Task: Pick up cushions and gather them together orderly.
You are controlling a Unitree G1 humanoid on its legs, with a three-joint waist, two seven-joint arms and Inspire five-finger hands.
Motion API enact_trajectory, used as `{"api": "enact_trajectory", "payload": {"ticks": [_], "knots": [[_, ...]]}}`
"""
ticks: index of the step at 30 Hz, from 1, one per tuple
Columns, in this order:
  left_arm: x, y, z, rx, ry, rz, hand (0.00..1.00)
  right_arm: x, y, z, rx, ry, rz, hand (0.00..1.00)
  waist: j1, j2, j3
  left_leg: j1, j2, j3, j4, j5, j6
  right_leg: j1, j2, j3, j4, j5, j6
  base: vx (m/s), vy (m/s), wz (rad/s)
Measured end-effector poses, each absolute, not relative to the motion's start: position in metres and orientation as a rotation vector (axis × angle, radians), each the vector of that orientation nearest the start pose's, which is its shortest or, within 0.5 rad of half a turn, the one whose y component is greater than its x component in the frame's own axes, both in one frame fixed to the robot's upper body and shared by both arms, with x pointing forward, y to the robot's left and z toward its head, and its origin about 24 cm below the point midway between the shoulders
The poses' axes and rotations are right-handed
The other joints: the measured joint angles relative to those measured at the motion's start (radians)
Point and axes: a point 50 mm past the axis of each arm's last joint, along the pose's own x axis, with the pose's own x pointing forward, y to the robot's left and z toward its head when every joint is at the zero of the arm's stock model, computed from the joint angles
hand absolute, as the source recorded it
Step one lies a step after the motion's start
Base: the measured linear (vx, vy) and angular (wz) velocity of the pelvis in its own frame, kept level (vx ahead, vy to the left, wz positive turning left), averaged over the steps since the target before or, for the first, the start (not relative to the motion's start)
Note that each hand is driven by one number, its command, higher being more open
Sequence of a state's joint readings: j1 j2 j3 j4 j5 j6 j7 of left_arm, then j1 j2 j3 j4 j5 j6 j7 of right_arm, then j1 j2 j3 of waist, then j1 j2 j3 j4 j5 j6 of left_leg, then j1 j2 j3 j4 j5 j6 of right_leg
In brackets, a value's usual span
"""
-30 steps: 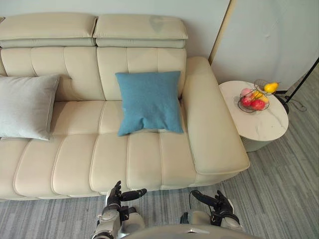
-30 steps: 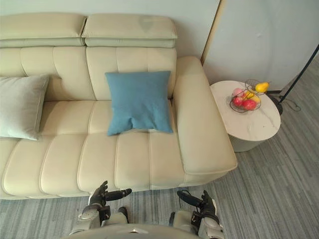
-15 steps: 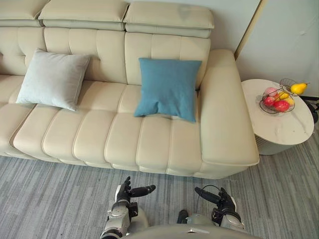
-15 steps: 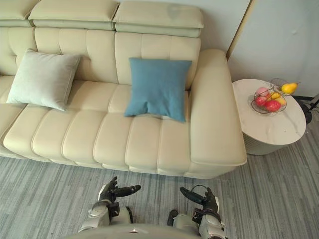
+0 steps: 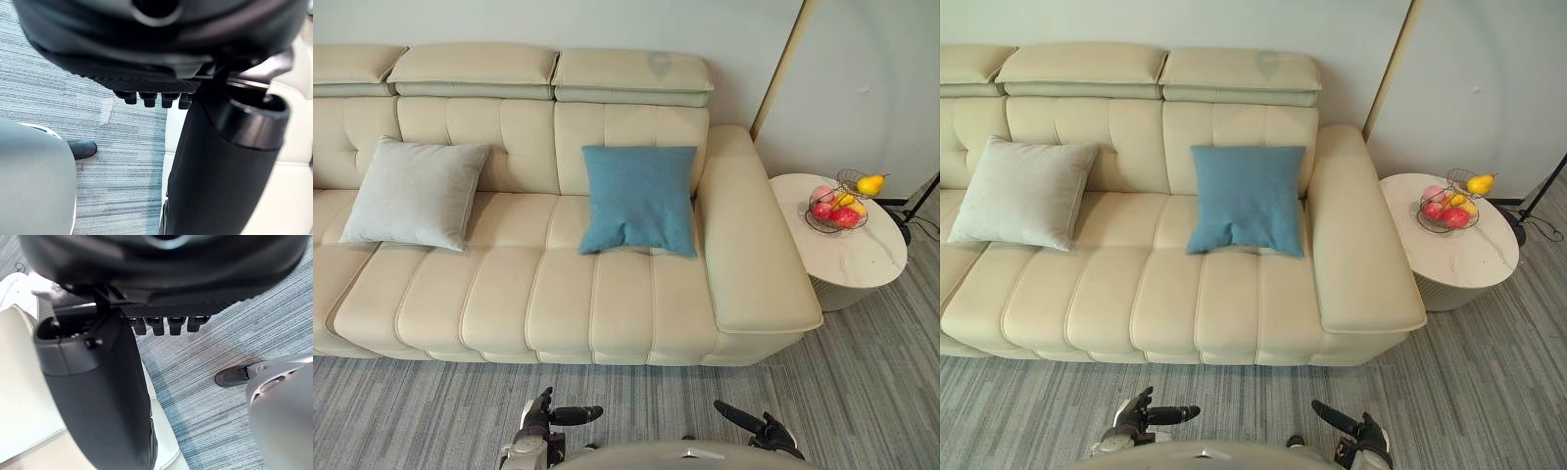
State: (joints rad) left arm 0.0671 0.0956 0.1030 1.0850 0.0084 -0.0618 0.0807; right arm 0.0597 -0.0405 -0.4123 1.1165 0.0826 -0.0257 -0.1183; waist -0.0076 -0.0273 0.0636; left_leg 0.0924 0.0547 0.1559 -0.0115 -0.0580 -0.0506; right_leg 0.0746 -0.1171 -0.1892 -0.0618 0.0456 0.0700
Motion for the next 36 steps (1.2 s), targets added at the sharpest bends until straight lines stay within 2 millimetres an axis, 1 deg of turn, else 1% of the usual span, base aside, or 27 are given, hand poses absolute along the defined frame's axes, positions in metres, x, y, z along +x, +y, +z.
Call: {"api": "enact_trajectory", "payload": {"ticks": [8, 14, 17, 21, 25, 28, 32, 33, 35, 36], "knots": [[0.097, 0.204, -0.160, 0.080, 1.081, 0.226, 1.00, 0.077, -0.216, -0.165, 0.193, 1.127, -0.568, 1.00, 0.000, 0.005, 0.003, 0.002, 0.000, 0.000, 0.001, 0.000, 0.000, 0.002, 0.000, 0.000, 0.002, 0.000, 0.000, 0.00, 0.000, 0.00], [0.096, 0.204, -0.161, 0.049, 1.087, 0.242, 1.00, 0.068, -0.216, -0.166, 0.198, 1.152, -0.569, 1.00, 0.000, 0.013, 0.010, 0.024, 0.002, 0.011, -0.001, 0.000, 0.000, 0.015, 0.000, 0.006, 0.007, 0.000, 0.000, 0.00, 0.000, -0.03], [0.093, 0.205, -0.161, 0.017, 1.092, 0.261, 1.00, 0.063, -0.216, -0.167, 0.206, 1.165, -0.575, 1.00, -0.003, 0.021, 0.016, 0.037, 0.008, 0.036, -0.002, -0.001, -0.002, 0.015, 0.003, 0.026, 0.015, 0.000, 0.000, -0.03, -0.001, -0.22], [0.091, 0.205, -0.162, -0.003, 1.106, 0.271, 1.00, 0.056, -0.218, -0.168, 0.210, 1.186, -0.587, 1.00, -0.011, 0.024, 0.023, 0.054, 0.023, 0.067, -0.002, -0.006, -0.010, 0.015, 0.016, 0.050, 0.021, 0.000, 0.000, -0.04, -0.020, -0.19], [0.091, 0.204, -0.162, -0.007, 1.108, 0.267, 1.00, 0.048, -0.220, -0.168, 0.209, 1.197, -0.602, 1.00, -0.025, 0.033, 0.026, 0.064, 0.047, 0.111, 0.002, -0.018, -0.027, 0.008, 0.035, 0.086, 0.024, 0.000, 0.000, -0.02, -0.034, -0.33], [0.093, 0.203, -0.162, -0.010, 1.106, 0.264, 1.00, 0.051, -0.221, -0.167, 0.219, 1.179, -0.610, 1.00, -0.026, 0.039, 0.034, 0.062, 0.070, 0.175, 0.039, -0.042, -0.050, -0.041, 0.065, 0.166, 0.051, -0.003, -0.005, 0.02, -0.030, -0.67], [0.098, 0.192, -0.162, -0.053, 1.096, 0.249, 1.00, 0.056, -0.223, -0.165, 0.215, 1.153, -0.610, 1.00, -0.034, 0.044, 0.053, 0.051, 0.079, 0.228, 0.061, -0.044, -0.054, -0.118, 0.092, 0.273, 0.089, 0.000, -0.009, 0.03, -0.042, -0.86], [0.100, 0.193, -0.162, -0.066, 1.091, 0.261, 1.00, 0.060, -0.223, -0.164, 0.215, 1.141, -0.606, 1.00, -0.035, 0.043, 0.059, 0.049, 0.083, 0.256, 0.072, -0.050, -0.056, -0.140, 0.100, 0.300, 0.105, 0.000, -0.009, -0.01, -0.013, -1.08], [0.101, 0.194, -0.161, -0.086, 1.083, 0.287, 1.00, 0.078, -0.220, -0.160, 0.203, 1.086, -0.568, 1.00, -0.036, 0.034, 0.082, 0.038, 0.107, 0.369, 0.145, -0.093, -0.049, -0.218, 0.144, 0.406, 0.170, 0.004, -0.014, -0.03, -0.029, -1.66], [0.101, 0.196, -0.161, -0.089, 1.081, 0.299, 1.00, 0.084, -0.219, -0.159, 0.195, 1.074, -0.551, 1.00, -0.036, 0.029, 0.085, 0.034, 0.118, 0.412, 0.174, -0.110, -0.048, -0.246, 0.161, 0.429, 0.188, 0.010, -0.021, -0.06, -0.056, -1.93]]}}
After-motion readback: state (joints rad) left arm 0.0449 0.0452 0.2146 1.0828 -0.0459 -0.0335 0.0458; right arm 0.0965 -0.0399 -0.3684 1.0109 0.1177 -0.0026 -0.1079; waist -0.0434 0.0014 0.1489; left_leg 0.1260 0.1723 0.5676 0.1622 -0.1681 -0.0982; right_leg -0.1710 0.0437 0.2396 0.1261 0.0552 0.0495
